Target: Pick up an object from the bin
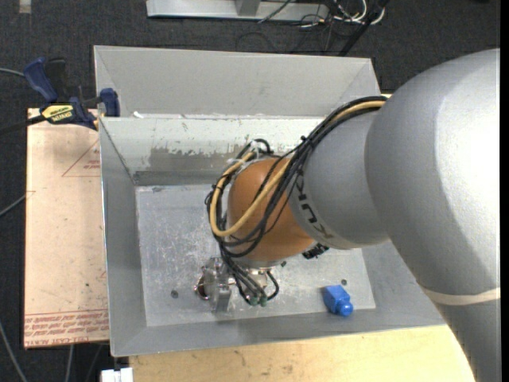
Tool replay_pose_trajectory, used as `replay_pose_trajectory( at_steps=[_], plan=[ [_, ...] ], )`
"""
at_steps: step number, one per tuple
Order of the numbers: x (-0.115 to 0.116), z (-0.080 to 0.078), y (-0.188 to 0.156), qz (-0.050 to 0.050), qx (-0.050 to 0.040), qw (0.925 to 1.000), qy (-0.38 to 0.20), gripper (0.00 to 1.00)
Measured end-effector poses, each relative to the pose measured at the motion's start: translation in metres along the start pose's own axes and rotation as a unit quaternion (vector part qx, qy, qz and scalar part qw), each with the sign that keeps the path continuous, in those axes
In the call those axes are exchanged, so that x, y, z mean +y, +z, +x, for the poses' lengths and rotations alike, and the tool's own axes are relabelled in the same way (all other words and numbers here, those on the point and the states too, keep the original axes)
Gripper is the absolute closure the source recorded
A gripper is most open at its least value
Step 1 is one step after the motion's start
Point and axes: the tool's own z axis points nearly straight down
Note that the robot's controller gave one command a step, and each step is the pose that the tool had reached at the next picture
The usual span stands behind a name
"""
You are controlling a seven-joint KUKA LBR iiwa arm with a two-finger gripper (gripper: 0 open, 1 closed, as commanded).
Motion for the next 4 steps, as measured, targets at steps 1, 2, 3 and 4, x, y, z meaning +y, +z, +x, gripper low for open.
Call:
replay_pose_trajectory(
  at_steps=[1,2,3,4],
  plan=[
    [0.000,0.001,-0.004,0.001,0.0024,1.0000,0.000,1.00],
    [-0.001,0.003,-0.024,0.002,0.0054,1.0000,0.000,1.00],
    [0.000,0.001,-0.044,0.000,0.0013,1.0000,0.000,1.00],
    [0.000,0.000,-0.057,0.000,-0.0006,1.0000,0.000,1.00]
  ],
)
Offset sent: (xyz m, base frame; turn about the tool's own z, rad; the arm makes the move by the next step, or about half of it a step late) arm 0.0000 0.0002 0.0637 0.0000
